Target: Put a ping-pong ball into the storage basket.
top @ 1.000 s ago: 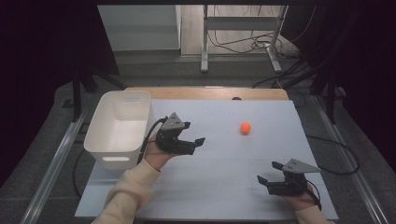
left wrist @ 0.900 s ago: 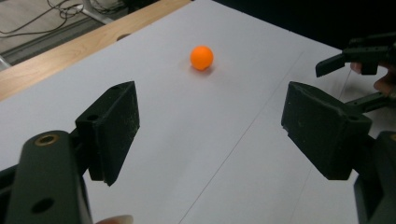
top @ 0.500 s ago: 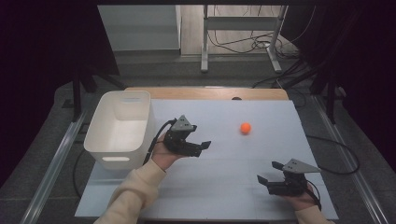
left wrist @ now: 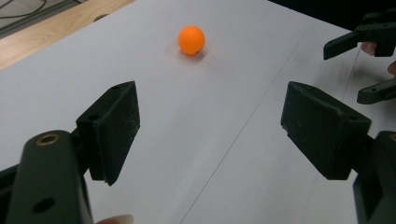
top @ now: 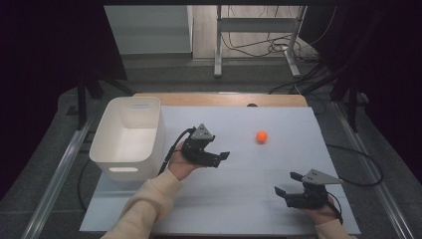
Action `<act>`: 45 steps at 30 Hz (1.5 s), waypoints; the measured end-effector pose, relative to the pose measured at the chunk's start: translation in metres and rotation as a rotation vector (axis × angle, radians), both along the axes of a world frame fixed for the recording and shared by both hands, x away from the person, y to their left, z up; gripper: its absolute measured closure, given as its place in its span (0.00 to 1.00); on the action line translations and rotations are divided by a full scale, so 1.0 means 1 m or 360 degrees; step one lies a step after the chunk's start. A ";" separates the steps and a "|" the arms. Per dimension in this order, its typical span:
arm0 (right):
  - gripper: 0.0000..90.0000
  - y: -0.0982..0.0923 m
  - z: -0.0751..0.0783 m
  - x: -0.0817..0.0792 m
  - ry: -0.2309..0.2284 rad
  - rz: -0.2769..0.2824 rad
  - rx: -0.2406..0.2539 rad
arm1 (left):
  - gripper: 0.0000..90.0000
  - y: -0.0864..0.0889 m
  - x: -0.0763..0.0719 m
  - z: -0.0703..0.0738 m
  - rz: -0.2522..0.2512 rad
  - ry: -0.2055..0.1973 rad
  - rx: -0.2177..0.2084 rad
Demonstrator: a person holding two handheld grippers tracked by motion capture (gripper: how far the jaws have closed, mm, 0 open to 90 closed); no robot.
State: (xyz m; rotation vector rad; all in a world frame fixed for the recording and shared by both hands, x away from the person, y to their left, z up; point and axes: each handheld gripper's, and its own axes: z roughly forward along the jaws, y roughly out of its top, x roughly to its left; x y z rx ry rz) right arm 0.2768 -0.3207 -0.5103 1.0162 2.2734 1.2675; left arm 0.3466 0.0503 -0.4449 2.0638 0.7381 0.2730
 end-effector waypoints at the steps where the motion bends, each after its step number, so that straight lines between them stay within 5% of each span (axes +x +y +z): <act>1: 0.18 0.000 0.000 0.000 0.0000 0.0000 -0.0001 | 0.23 -0.001 0.001 -0.001 -0.0001 0.0003 0.0006; 22: 0.18 0.000 0.000 0.000 -0.0001 0.0005 -0.0001 | 0.23 -0.025 0.019 -0.014 -0.0031 0.0065 0.0026; 45: 0.18 0.000 0.000 0.000 0.0001 0.0008 -0.0016 | 0.23 -0.032 0.034 -0.023 -0.0004 0.0109 0.0033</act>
